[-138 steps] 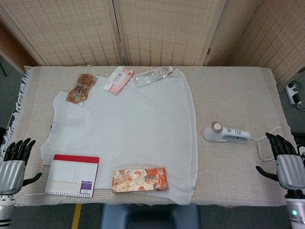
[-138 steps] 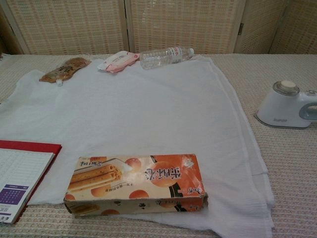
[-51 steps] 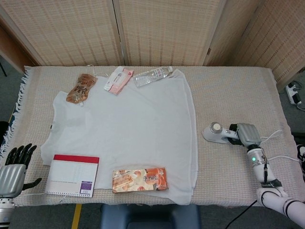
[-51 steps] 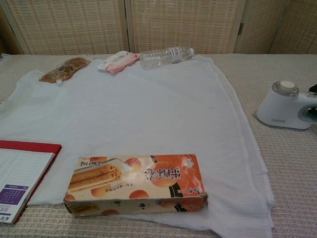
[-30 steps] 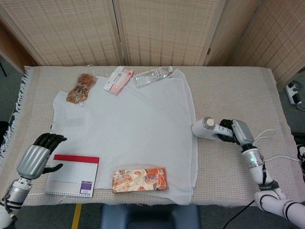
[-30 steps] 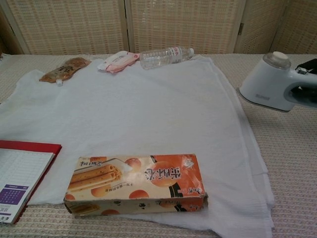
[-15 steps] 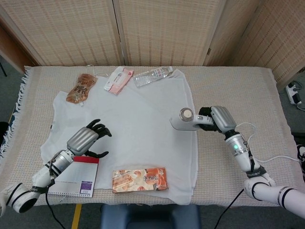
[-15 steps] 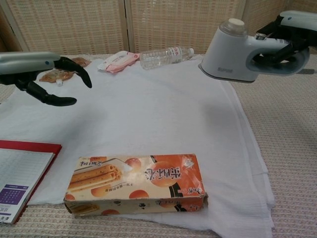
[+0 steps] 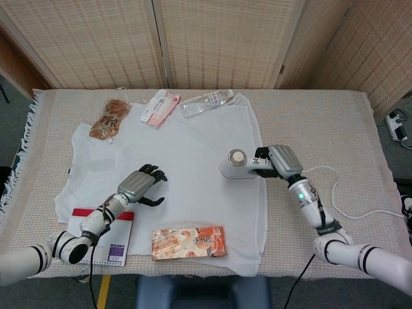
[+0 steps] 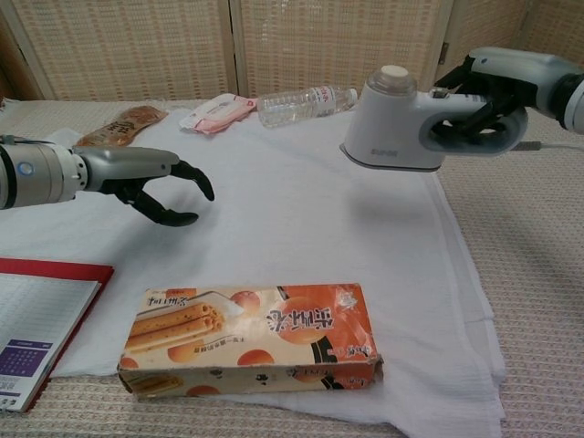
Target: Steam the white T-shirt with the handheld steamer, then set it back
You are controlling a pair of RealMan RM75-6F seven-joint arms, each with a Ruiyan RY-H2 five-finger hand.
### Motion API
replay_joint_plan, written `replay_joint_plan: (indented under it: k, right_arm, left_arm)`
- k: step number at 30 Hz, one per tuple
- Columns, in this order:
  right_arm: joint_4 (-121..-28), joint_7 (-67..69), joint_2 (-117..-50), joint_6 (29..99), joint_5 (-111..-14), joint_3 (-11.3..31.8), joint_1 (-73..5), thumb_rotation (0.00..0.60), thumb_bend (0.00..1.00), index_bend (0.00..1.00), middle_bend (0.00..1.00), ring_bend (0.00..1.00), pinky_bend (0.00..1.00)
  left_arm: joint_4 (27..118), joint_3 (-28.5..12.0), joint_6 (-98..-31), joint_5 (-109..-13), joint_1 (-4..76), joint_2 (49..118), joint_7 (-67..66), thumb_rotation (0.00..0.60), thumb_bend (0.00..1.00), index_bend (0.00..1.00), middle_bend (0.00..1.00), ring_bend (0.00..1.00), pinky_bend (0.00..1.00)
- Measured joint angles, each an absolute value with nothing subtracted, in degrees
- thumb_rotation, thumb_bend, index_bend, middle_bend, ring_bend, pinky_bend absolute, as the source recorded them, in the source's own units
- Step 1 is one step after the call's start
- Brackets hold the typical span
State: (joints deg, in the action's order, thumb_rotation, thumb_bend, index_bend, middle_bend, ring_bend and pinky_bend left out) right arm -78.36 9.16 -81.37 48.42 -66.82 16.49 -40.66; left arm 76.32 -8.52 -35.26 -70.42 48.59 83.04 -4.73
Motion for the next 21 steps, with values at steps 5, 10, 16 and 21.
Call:
replay_joint_plan:
  k: [5,10,16,21]
  right_arm:
    - [-73.7,7.7,-85.9,47.8,-66.7,16.0,-42.6,0.600,0.49,0.82,0.85,0.82,0.89]
    - [-68.6,7.0,-91.2,47.1,-66.8,15.9,-44.8,0.600,0.50,0.82,0.85,0.82,0.89]
    - [-64.1,7.1,-96.5,47.0,-67.8,16.0,-47.2,0.600,0.50,0.82,0.85,0.82,0.89]
    - [-61.0,6.2,-99.4,47.1,-69.1,15.4,-48.6,0.600,0.50,0.82,0.85,0.82,0.89]
  left_arm:
    - [75.4,-6.8,-36.2,-68.8,48.4,84.0,-8.6,0.290,0.40,0.12,0.13,0.04,0.00]
    - [76.0,-5.9,-37.5,-67.0,48.3,84.4,-11.7,0.294,0.40,0.09,0.11,0.02,0.00]
    - [77.1,-5.2,-38.0,-65.3,48.7,84.7,-13.9,0.297,0.39,0.09,0.10,0.02,0.00]
    - [77.2,-4.9,-37.5,-63.4,49.1,85.1,-15.0,0.298,0.39,0.10,0.10,0.02,0.00]
